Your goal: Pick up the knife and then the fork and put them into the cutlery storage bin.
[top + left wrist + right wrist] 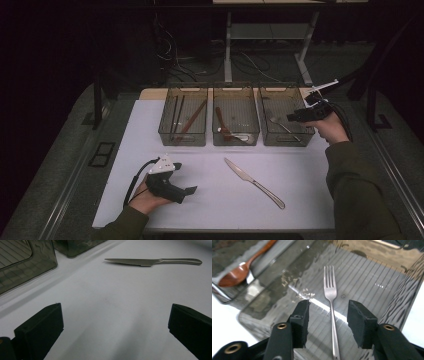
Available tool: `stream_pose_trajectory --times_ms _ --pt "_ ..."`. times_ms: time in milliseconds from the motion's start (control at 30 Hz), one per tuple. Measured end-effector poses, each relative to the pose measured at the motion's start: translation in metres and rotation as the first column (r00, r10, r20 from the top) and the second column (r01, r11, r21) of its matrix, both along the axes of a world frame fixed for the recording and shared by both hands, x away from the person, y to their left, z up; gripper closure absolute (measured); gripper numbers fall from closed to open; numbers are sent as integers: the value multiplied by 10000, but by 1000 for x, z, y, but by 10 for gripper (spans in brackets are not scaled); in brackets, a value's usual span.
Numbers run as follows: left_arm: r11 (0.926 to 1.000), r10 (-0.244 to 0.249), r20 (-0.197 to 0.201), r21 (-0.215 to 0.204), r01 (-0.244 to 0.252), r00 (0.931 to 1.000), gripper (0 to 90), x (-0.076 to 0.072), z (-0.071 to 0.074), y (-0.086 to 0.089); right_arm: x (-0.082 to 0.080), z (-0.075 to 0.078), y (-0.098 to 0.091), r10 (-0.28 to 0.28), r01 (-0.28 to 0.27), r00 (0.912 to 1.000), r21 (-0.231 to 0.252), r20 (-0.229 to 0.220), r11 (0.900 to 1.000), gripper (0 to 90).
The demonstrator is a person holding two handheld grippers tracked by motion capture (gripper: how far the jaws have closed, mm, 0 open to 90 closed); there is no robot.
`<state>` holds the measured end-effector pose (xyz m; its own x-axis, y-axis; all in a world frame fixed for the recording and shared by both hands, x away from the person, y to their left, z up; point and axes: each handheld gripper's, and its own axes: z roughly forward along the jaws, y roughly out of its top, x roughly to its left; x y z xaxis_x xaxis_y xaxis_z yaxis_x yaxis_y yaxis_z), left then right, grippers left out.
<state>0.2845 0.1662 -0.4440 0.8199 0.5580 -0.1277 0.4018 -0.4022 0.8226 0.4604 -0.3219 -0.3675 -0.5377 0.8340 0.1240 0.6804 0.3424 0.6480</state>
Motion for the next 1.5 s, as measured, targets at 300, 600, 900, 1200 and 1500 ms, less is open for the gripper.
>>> stream_pose_trajectory --times_ms 300,600,900,1200,1500 --pt "10000 -74 -31 15 74 10000 0 -2 0 -1 -26 17 5 321 -346 9983 528 478 9980 435" --pt "9996 -263 16 107 262 9997 0 -3 -1 -2 -53 18 12 709 -785 9934 838 900 9934 406" --pt "9994 -305 17 156 305 9995 0 -4 -1 -3 -79 8 21 1012 -1102 9898 894 998 9899 392" --pt "9992 -389 23 120 389 9992 0 -4 -1 -3 -102 0 31 1415 -1479 9866 783 817 9859 384" --pt "9990 -422 13 128 422 9991 0 -5 -1 -4 -120 -9 38 1909 -1933 9803 482 500 9800 394"
